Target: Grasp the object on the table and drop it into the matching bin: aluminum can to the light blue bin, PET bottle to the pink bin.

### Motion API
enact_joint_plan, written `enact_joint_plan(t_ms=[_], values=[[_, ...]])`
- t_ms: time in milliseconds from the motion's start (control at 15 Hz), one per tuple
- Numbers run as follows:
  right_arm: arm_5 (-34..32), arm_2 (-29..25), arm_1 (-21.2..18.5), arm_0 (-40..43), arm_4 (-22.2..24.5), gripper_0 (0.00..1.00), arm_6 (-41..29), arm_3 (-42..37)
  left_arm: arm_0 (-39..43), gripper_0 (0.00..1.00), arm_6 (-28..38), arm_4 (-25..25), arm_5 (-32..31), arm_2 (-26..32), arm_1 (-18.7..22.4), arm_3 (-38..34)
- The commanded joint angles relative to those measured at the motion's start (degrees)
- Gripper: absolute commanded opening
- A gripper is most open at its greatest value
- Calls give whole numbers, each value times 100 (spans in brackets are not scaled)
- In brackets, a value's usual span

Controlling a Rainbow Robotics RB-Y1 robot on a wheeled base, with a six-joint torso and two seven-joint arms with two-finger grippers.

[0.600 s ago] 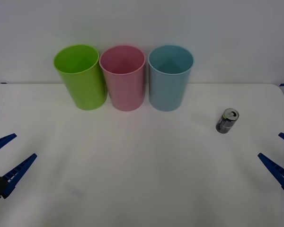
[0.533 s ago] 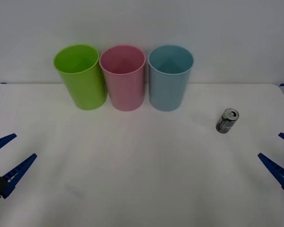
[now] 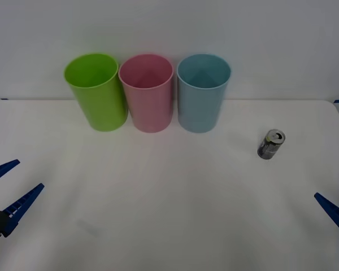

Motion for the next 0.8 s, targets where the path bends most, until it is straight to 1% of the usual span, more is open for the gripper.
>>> enact_joint_plan(t_ms=[67,200,400,600,800], values=[[158,70,-3,116,-42,100,109,64,0,100,0,0,0,0,0,0],[448,219,-3,177,-77,100,267,99,0,100,0,0,0,0,0,0],[1107,527,-3,265,-227,100,988,108,0,100,0,0,0,0,0,0],[1784,852,-3,274,-306,100,1445,108,0,100,0,0,0,0,0,0],[2259,1160,-3,204,-438,100,1577,231,0,100,0,0,0,0,0,0]])
